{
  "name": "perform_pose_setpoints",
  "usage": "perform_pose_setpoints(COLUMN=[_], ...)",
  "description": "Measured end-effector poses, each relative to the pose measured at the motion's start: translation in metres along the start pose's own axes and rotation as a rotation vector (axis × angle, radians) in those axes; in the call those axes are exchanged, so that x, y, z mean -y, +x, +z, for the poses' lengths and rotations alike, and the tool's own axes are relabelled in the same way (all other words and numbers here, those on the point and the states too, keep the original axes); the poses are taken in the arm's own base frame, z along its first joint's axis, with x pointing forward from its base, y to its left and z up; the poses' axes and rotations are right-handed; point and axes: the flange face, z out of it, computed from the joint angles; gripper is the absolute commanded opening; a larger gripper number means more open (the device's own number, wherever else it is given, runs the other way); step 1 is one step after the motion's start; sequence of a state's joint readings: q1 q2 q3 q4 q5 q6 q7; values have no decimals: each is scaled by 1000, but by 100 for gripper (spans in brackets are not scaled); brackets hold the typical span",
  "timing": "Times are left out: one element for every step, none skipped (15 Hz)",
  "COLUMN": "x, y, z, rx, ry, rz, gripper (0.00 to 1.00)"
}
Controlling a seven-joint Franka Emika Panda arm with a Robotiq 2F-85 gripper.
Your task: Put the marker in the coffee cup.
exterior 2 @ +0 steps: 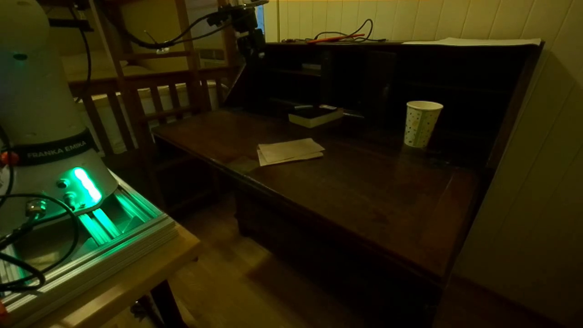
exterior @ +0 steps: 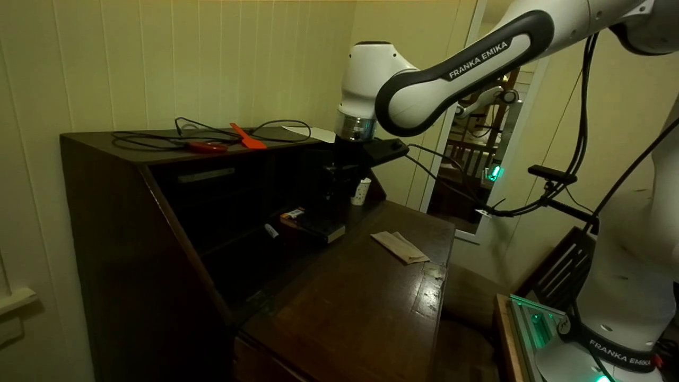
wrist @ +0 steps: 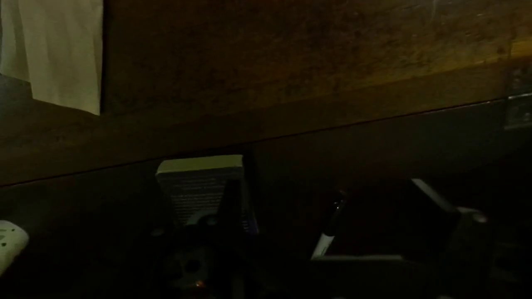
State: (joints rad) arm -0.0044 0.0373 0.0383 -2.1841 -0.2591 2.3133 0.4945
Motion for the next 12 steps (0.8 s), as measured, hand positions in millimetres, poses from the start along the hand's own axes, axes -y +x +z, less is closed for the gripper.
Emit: perform_pose_setpoints(x=[1, 1, 1, 1, 1, 1, 1, 1, 1, -1, -5, -9], y=[2, 2, 3, 3, 3, 3, 3, 4, 4, -1, -9, -18], z=[0, 0, 0, -1, -1, -1, -1, -2, -2, -4, -10, -21], rx=[-1, -2, -3, -4, -4, -5, -5, -6, -6, 7, 22, 38], ry=[0, 0, 1, 1, 1, 1, 1, 2, 2, 12, 29, 45], rz=[5, 8, 9, 10, 11, 11, 11, 11, 11, -29, -82, -135], gripper=[100, 100, 100, 100, 100, 100, 100, 100, 100, 100, 100, 100])
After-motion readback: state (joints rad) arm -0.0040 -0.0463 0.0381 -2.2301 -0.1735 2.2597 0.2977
